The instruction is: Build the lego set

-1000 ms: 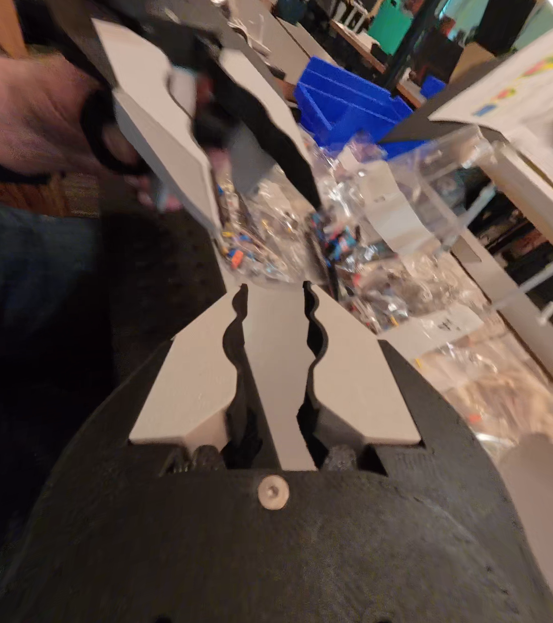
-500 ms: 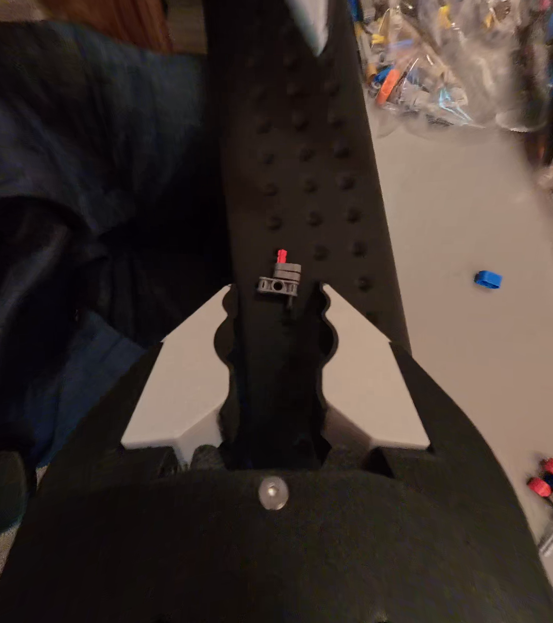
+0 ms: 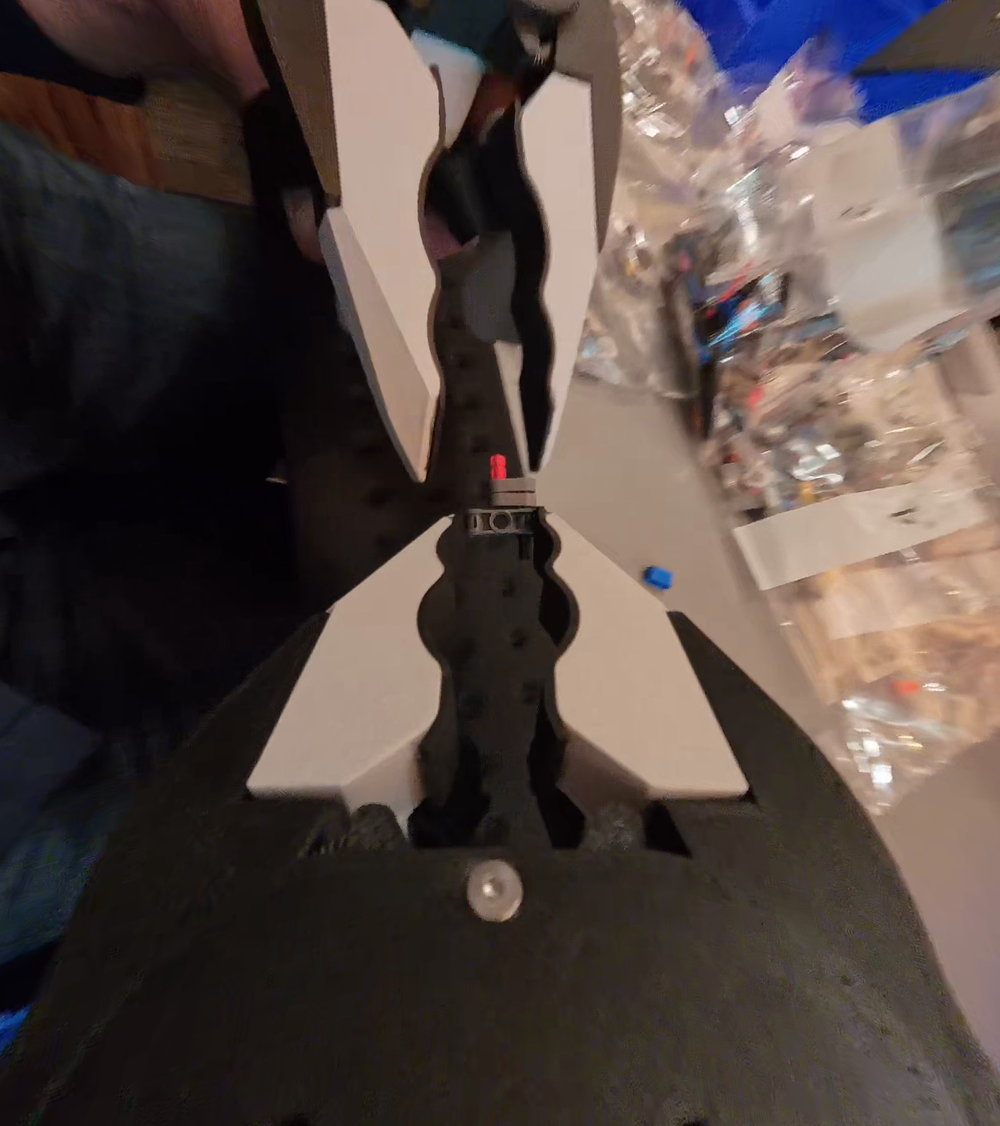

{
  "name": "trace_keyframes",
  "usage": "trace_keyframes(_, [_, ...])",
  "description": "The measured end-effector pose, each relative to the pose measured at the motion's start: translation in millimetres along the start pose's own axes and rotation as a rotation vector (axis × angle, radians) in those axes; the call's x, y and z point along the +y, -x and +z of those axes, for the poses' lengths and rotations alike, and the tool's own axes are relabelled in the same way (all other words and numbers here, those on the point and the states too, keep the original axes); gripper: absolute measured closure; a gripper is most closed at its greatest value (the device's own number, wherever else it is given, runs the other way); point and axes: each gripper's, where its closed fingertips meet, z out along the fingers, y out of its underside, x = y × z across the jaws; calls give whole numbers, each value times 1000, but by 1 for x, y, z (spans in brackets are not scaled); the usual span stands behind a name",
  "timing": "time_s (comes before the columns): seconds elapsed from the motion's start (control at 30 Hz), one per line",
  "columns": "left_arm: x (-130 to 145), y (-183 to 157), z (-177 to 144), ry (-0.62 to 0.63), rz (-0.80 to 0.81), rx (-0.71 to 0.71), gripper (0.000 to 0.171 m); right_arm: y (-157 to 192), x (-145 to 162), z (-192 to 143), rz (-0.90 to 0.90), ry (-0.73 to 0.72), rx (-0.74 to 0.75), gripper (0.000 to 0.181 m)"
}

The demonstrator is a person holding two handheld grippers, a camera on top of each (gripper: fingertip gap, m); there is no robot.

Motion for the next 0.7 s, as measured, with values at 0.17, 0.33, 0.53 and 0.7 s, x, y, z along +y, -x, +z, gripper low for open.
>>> trace_keyframes(0.17, [-9, 4, -4, -84, -108, 47, 157, -2, -18, 2, -189, -13, 96, 161])
trace_keyframes(0.33, [-14, 7, -10, -130, -194, 82, 161, -7, -24, 3, -316, -10, 181, 161])
trace_keyframes(0.53, [-18, 5, -17, -119, -191, 122, 163, -8, -30, 0, -411, -16, 208, 161])
trace_keyframes(0.7, [-20, 7, -21, -99, -178, 142, 163, -13, -33, 0, -401, -50, 200, 162])
